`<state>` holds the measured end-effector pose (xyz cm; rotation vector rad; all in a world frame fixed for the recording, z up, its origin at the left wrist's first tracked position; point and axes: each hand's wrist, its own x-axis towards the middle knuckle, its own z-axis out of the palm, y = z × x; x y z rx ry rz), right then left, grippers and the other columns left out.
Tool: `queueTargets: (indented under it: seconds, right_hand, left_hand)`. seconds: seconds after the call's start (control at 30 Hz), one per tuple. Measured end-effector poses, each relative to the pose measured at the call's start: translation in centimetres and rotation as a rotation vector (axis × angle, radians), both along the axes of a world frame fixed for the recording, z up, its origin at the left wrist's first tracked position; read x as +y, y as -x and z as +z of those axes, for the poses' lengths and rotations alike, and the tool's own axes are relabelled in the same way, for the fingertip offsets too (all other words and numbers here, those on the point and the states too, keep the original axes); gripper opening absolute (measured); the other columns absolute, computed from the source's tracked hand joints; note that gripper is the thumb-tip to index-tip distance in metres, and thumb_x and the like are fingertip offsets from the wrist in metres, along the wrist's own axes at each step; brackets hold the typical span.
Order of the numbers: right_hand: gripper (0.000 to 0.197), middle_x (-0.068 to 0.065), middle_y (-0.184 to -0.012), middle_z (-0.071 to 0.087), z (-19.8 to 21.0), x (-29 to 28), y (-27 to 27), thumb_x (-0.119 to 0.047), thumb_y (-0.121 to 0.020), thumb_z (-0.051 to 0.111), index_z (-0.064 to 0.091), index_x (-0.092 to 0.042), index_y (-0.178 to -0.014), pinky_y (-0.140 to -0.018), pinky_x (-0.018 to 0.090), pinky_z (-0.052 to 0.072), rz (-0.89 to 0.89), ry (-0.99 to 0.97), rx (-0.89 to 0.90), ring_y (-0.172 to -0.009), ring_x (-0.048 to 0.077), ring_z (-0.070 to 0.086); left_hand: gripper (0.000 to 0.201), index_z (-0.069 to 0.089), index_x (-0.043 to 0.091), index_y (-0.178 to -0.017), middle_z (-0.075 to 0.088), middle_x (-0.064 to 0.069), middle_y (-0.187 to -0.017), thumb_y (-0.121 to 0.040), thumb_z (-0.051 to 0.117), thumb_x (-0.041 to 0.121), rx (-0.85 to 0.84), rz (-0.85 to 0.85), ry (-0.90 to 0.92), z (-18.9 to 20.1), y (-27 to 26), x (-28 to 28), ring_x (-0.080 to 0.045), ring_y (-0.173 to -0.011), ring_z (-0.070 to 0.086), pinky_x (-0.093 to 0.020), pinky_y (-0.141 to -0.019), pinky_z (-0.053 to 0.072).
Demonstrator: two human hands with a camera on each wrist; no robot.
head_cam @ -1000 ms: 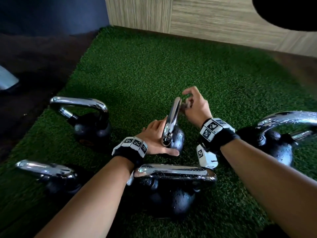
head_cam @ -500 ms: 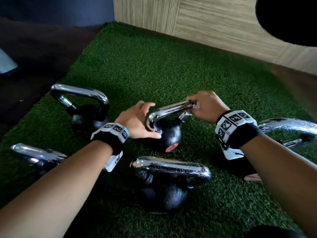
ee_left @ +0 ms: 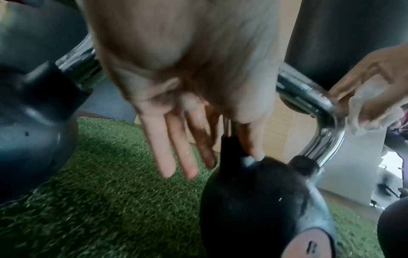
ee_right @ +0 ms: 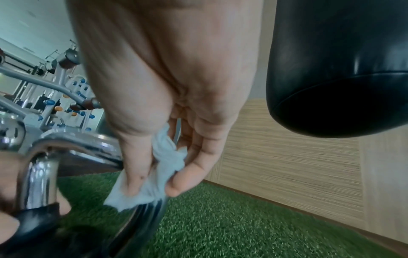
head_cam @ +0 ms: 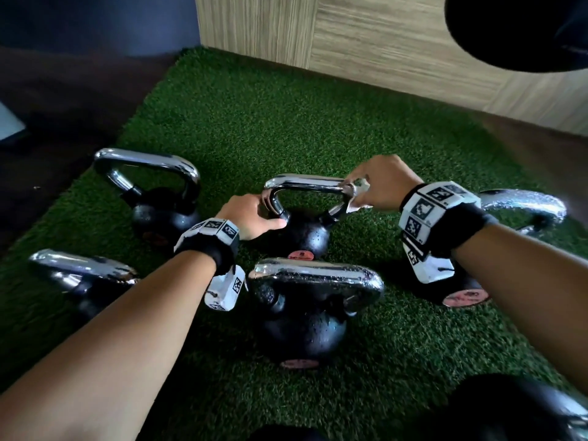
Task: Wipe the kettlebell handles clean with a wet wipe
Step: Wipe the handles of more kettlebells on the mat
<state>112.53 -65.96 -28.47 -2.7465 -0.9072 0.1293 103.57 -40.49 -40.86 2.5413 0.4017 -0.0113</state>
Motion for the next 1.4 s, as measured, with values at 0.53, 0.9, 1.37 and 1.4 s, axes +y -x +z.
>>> queueTargets:
  seconds: [0.53,0.9,1.37,1.4]
  right_hand:
    - [0.007,0.006,-0.083,0.079,4.3,-6.9,12.3,-0.010,-0.082,0.081,0.080,-0.010,-0.088,-0.073,0.028,0.062,-0.059,-0.413,0.354,-0.078,0.018,0.077]
    - [0.021,-0.009,-0.090,0.067,6.1,-2.9,14.7,-0.020,-0.077,0.083,0.077,-0.024,-0.098,-0.061,0.020,0.035,0.228,0.039,0.062,-0.073,-0.001,0.054]
    - [0.026,-0.004,-0.102,0.071,2.5,-2.3,15.1,-0.023,-0.084,0.080,0.077,-0.015,-0.108,-0.062,-0.003,0.034,0.277,-0.078,-0.053,-0.065,-0.012,0.044]
    - [0.024,-0.003,-0.103,0.071,2.4,-2.1,15.4,-0.022,-0.084,0.080,0.077,-0.014,-0.107,-0.066,0.000,0.035,0.280,-0.086,-0.061,-0.069,-0.008,0.049]
  left_hand:
    - [0.082,0.054,0.020,-0.141,0.060,-0.002,-0.139,-0.068,0.091,0.015,0.464,-0.223,0.105,0.3,12.0,-4.0,-0.022,-0.125,0.057,-0.038,-0.110,0.047]
    - [0.147,-0.003,0.030,-0.162,0.030,-0.001,-0.164,-0.047,0.073,0.082,0.575,0.048,0.657,-0.9,15.4,-9.2,-0.027,-0.141,0.044,-0.051,-0.108,0.043]
    - [0.139,0.013,0.030,-0.162,0.030,0.004,-0.161,-0.048,0.067,0.088,0.462,0.025,0.560,-1.8,15.2,-9.5,-0.021,-0.141,0.039,-0.038,-0.096,0.056]
    - [0.136,0.014,0.029,-0.161,0.031,0.004,-0.160,-0.050,0.068,0.086,0.452,0.031,0.569,-1.9,15.2,-9.6,-0.020,-0.141,0.040,-0.037,-0.094,0.058]
